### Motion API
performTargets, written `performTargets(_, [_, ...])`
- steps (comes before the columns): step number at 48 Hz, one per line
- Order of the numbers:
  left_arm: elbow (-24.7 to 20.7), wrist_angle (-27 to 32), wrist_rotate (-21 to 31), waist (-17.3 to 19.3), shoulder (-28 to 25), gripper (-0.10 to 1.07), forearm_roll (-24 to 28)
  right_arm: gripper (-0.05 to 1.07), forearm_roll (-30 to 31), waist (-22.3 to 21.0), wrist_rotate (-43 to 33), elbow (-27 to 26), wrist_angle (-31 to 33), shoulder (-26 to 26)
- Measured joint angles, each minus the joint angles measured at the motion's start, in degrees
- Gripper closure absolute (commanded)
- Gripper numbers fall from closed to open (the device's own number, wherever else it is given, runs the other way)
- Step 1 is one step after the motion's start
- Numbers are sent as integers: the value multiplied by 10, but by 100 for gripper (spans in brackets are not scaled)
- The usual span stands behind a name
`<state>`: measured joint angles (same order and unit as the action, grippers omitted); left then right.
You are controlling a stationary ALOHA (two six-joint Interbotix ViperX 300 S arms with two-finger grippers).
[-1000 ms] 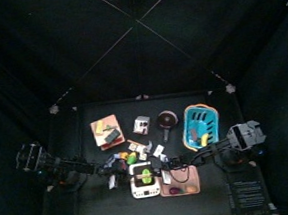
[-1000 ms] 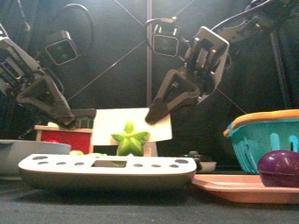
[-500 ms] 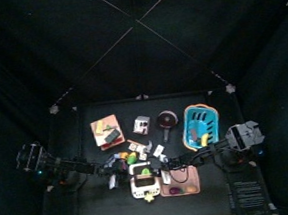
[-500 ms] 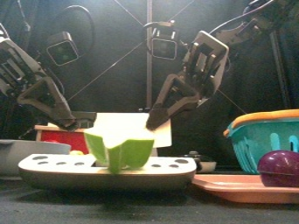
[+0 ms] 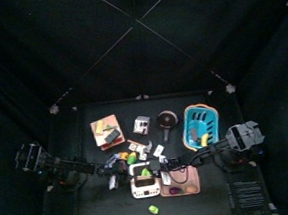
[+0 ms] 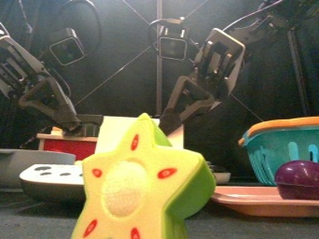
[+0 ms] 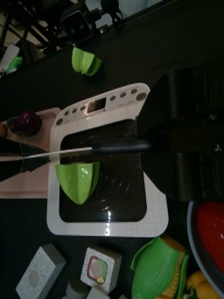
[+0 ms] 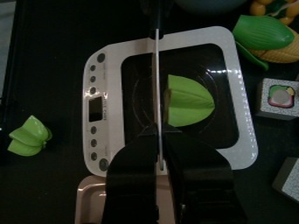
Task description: Cut starfruit
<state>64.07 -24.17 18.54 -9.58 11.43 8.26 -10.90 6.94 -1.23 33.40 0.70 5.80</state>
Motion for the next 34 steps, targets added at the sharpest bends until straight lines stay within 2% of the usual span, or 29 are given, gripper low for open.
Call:
performTargets(19, [1, 1, 1, 0, 43, 68, 13, 74, 18, 1, 1, -9, 16, -11])
performTargets(34, [0, 1, 0, 0, 47, 68, 14, 74, 21, 1, 1, -9, 16, -13])
